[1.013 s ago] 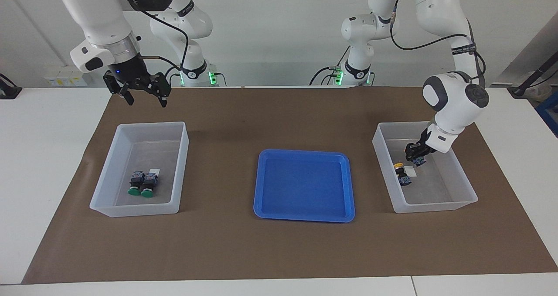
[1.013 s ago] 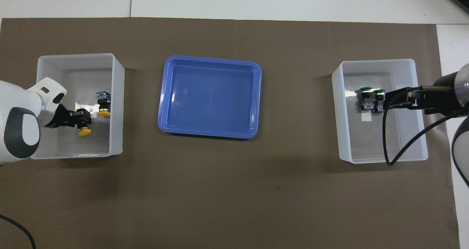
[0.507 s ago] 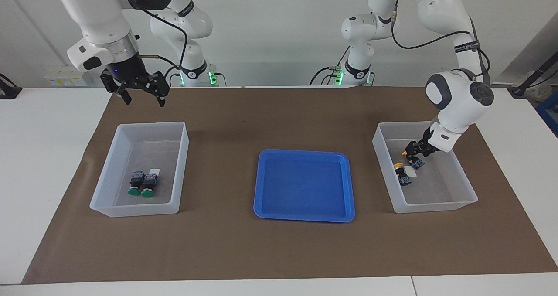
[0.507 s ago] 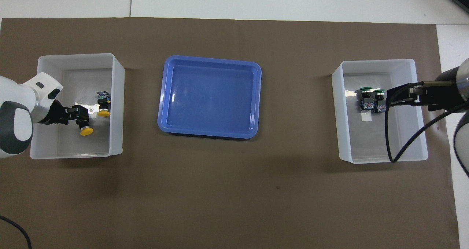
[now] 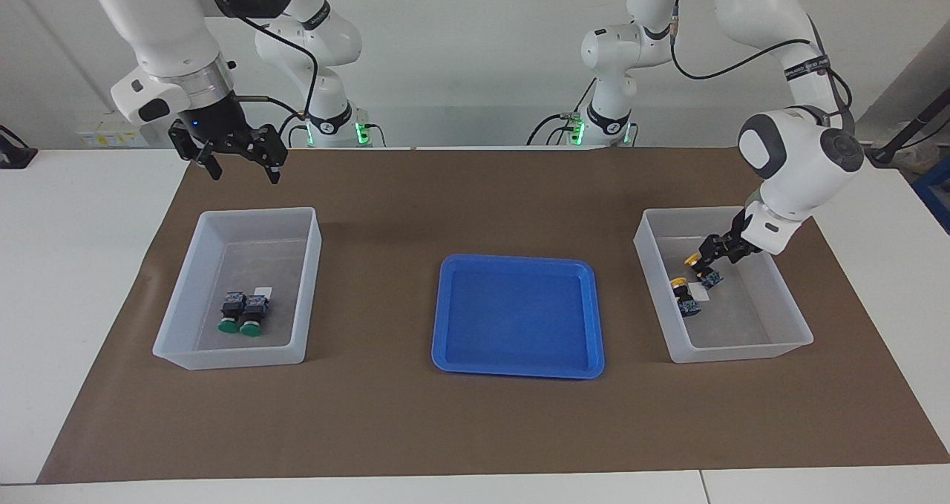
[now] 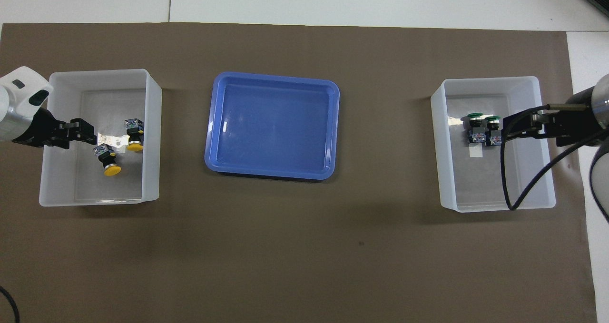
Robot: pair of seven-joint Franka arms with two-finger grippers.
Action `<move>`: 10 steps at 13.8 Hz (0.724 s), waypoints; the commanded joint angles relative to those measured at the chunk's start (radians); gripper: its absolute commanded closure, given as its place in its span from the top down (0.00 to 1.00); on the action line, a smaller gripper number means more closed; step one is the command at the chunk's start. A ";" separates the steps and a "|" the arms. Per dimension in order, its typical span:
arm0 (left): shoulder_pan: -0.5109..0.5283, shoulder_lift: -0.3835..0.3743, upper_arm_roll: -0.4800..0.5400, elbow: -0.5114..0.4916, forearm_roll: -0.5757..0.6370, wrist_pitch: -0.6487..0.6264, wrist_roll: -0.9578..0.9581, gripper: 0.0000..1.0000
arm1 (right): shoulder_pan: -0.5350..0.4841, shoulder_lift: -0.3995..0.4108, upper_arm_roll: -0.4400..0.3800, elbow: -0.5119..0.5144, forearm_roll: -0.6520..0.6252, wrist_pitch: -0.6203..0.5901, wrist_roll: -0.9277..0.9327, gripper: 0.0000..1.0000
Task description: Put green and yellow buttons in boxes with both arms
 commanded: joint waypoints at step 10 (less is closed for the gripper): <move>-0.051 0.128 0.001 0.427 0.036 -0.388 -0.060 0.67 | 0.000 -0.012 0.012 -0.022 0.009 -0.004 -0.022 1.00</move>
